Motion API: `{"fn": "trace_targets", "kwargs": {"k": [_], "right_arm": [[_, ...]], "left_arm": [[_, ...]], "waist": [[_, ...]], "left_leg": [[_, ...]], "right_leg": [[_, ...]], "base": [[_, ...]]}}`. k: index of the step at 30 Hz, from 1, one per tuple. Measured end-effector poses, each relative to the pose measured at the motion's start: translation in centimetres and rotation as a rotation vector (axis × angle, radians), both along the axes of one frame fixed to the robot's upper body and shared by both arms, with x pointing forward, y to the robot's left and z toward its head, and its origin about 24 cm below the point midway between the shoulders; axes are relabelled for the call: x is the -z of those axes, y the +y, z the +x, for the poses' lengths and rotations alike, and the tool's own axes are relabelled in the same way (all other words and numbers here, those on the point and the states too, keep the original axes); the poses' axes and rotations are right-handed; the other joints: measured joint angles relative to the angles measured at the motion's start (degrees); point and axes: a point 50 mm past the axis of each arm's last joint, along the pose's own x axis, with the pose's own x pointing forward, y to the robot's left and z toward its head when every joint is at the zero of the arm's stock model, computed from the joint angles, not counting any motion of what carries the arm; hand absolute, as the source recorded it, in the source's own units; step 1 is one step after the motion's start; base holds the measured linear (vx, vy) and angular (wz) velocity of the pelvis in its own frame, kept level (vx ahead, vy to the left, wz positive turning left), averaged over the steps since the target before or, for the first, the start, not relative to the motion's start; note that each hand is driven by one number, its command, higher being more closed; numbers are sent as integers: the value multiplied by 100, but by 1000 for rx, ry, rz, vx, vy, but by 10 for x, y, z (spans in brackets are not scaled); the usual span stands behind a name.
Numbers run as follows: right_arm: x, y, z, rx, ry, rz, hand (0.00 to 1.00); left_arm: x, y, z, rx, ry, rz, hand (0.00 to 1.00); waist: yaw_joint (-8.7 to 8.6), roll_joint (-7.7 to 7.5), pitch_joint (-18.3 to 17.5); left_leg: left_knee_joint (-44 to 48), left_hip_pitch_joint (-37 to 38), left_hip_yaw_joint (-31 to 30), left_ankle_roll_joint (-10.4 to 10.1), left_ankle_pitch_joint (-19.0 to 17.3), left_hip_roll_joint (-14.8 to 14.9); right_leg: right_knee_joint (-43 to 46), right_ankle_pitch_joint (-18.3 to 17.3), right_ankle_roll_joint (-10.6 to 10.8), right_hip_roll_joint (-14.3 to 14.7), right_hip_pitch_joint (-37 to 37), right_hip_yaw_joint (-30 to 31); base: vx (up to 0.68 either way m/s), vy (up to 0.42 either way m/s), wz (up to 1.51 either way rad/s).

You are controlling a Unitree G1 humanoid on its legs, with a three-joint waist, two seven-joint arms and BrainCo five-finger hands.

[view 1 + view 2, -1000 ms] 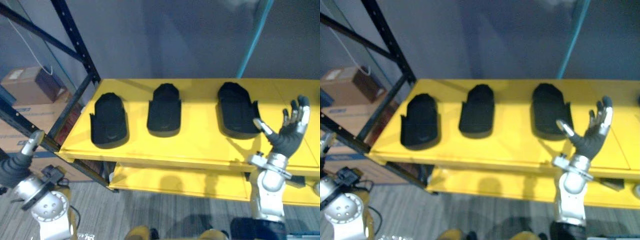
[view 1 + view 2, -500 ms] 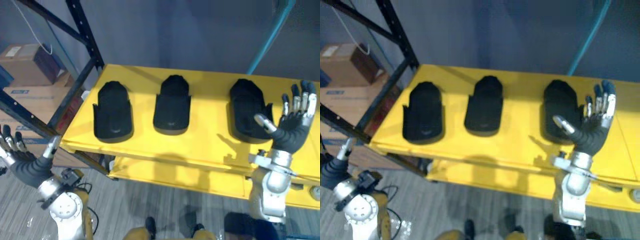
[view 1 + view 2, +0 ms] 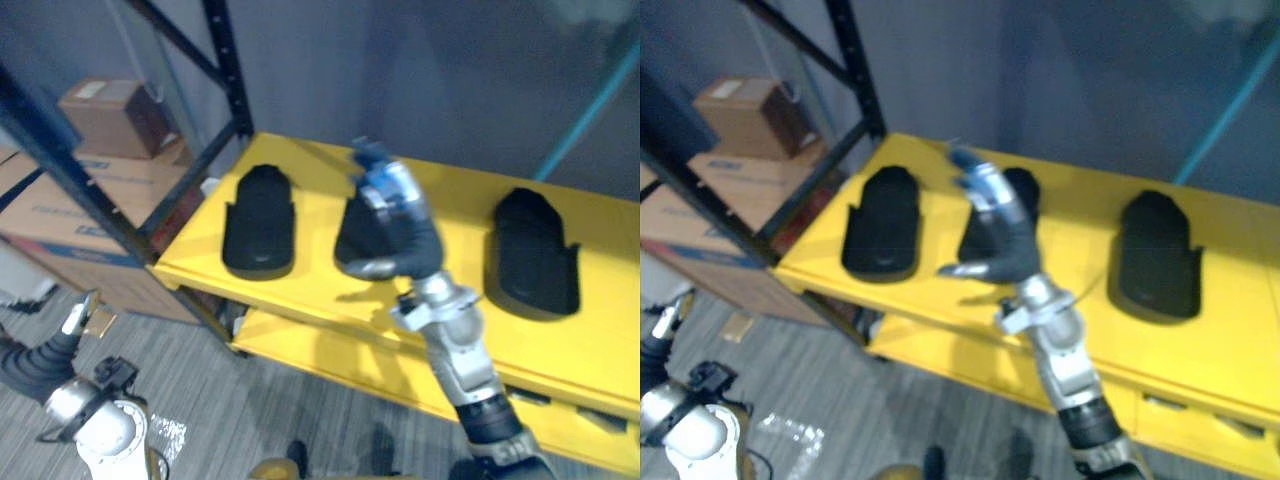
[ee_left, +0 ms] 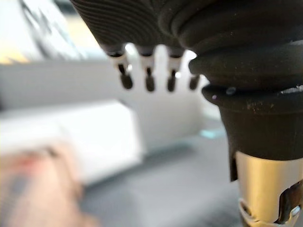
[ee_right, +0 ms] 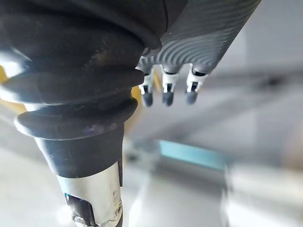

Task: Walk over and take plastic housings, then place them on the shelf

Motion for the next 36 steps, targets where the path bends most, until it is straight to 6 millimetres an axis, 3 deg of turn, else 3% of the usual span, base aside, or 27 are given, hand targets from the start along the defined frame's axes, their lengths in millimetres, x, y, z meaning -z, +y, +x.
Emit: {"fn": "trace_targets", "kwargs": {"k": [1,3,4,6,9,11,15,17,20,23,26,30,36], "right_arm": [[5,3,1,-10,25,-19,0],[21,12,2,-56,99,-84,0],[23,14,1,-72,107,-98,0],[27,20,-4,-163,98,-158,0],[35,33,-17,-316,78,-254,0],[42,41,-22,-392,81,-327,0],[59,45,-16,-278,47,-488,0],[63,37,-4,-90,-15,-530,0],[48,24,12,129,-188,-533,0],[41,24,16,186,-247,-529,0],[49,23,26,299,-213,-571,0],[56,5,45,501,-125,-536,0],[57,5,47,495,-105,-543,0]], "left_arm": [[12,2,-3,-7,38,-41,0],[62,9,-24,-25,239,-184,0],[74,8,-30,-19,294,-212,0],[115,-4,-50,64,485,-331,0],[148,-22,-65,173,642,-450,0],[159,-30,-69,217,698,-504,0],[174,-38,-72,271,768,-560,0],[180,-46,-73,320,799,-578,0],[186,-57,-73,381,833,-598,0],[187,-61,-69,425,836,-591,0],[186,-60,-65,439,813,-597,0],[191,-69,-62,488,835,-607,0],[193,-76,-62,515,843,-622,0]], "waist": [[16,-32,-20],[94,-145,-89],[125,-168,-103],[162,-241,-148],[156,-249,-154],[157,-257,-159],[158,-259,-160],[151,-253,-157],[141,-225,-139],[147,-160,-124],[163,-141,-133],[160,-51,-77],[148,40,-22]], "left_leg": [[0,-5,-62,-6,9,-5],[0,-15,-192,-9,20,-13],[0,-19,-189,-9,20,-14],[-3,-92,-187,-10,18,-36],[-43,-93,-105,-21,-39,-28],[-43,-86,8,31,-72,-10],[-42,-102,260,39,-78,52],[-42,-104,285,39,-78,72],[-41,-116,303,31,-82,85],[-38,-118,304,-10,-75,81],[-4,-143,279,-28,-18,62],[114,-203,309,-33,-17,40],[111,-204,375,-64,-42,74]], "right_leg": [[1,0,-1,0,26,-57],[25,-1,-1,-2,83,-149],[30,-1,-2,-3,80,-149],[33,-1,-2,-22,37,-146],[51,1,-1,-35,-2,-96],[50,4,4,-36,-33,5],[49,9,5,-11,-141,172],[30,8,4,10,-142,171],[-1,7,3,26,-142,172],[-1,7,3,23,-142,166],[1,4,-1,17,-139,143],[61,2,-4,-19,-120,136],[64,-7,-15,0,-119,167]], "base": [[42,-22,54],[18,-17,34],[-22,-9,6],[-43,-5,1],[-52,-5,-10],[-50,-6,-18],[-28,-6,-22],[8,-24,-5],[0,0,0],[26,1,2],[63,7,12],[34,11,19],[-29,-22,-5]]}}
